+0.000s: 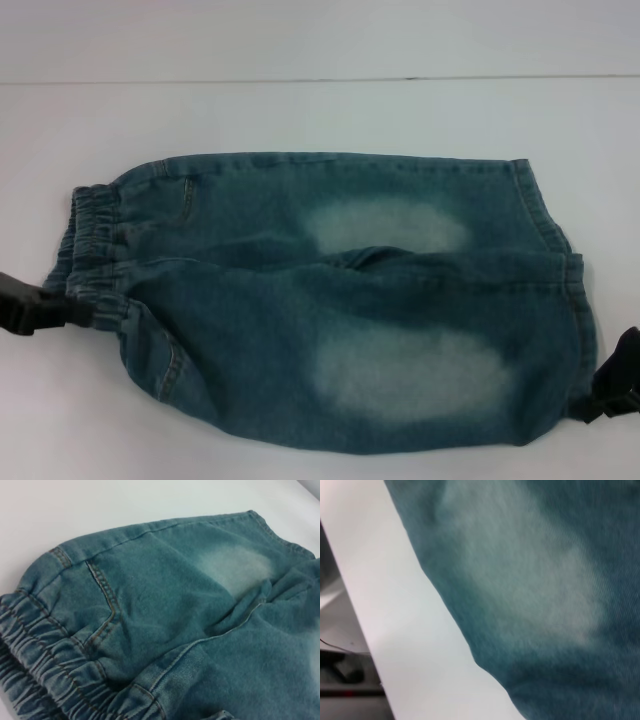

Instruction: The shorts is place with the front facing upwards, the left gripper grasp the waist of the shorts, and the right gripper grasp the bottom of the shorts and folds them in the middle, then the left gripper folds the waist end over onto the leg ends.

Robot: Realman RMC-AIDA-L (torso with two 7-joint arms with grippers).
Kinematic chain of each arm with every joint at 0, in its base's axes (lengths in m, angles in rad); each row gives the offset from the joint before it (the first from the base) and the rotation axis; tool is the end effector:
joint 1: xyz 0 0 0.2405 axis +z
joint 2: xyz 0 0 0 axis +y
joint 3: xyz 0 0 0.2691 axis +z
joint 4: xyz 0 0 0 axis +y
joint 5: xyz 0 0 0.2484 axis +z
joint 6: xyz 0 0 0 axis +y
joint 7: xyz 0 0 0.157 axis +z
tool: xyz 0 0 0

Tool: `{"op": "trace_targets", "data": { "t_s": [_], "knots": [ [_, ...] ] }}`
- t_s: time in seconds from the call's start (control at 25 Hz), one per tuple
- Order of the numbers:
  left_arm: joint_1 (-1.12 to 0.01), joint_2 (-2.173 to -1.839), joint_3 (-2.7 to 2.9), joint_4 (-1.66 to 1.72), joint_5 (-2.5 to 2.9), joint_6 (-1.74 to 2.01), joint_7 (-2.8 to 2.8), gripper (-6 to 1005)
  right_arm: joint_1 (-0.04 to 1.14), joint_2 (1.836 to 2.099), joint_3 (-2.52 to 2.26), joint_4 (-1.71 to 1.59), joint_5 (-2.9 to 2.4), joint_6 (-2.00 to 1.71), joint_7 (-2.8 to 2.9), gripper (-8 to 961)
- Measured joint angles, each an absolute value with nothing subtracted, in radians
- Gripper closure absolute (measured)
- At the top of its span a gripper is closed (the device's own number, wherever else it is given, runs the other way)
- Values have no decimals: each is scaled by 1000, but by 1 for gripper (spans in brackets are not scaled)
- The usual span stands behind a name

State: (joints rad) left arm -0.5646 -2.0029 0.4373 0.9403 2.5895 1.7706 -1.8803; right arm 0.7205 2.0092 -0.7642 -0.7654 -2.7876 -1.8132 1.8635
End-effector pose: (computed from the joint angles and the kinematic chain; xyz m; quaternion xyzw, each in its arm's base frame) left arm -0.3439 0.3536 0.0796 -0.8945 -0.4286 -0.0362 0.1221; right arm 0.3073 0.3601 0.0147 0.9256 -0.3389 0.1608 0.0510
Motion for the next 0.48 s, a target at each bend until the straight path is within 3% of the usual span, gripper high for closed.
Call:
{"op": "trace_targets", "data": {
  "t_s": [0.28,0.48],
  "knots": [
    [-590,-1981,403,952,2582,1778,-1987,943,687,1935,-607,-745,-2640,-1851,1782,935],
    [-617,-1967,312,952,2578,1754,-2032,943,650,1912,-493,-711,-2517,-1801,1757,934]
  ]
}}
